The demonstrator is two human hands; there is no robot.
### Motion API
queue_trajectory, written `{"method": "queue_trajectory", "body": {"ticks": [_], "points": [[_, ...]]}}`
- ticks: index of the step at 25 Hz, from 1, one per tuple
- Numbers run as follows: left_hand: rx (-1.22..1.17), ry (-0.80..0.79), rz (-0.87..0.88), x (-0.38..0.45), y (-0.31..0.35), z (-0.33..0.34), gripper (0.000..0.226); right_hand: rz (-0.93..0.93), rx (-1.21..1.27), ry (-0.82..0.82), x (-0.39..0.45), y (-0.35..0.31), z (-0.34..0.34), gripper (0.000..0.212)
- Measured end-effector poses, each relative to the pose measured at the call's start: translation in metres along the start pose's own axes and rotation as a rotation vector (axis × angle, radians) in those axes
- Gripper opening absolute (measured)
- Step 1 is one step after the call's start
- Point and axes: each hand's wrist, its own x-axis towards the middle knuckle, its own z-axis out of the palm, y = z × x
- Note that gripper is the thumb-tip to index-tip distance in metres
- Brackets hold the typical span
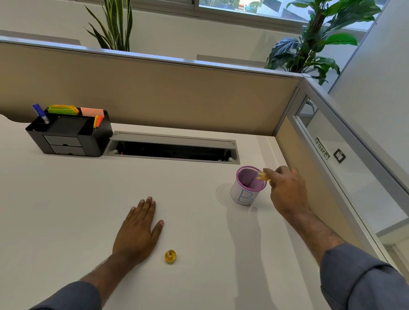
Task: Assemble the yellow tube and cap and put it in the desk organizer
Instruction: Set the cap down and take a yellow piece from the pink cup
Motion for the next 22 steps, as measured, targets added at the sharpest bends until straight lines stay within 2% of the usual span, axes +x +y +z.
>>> {"method": "queue_trajectory", "body": {"ticks": [4,22], "points": [[-0.001,0.003,-0.006,0.0001,0.0009,-0.0001,0.075,0.044,0.0,0.016,0.0004,-0.0003,-0.0016,0.038],[-0.024,0.007,-0.016,-0.0005,0.0024,-0.0015,0.074,-0.041,-0.055,-0.001,0.0024,0.0,-0.0035,0.036]]}}
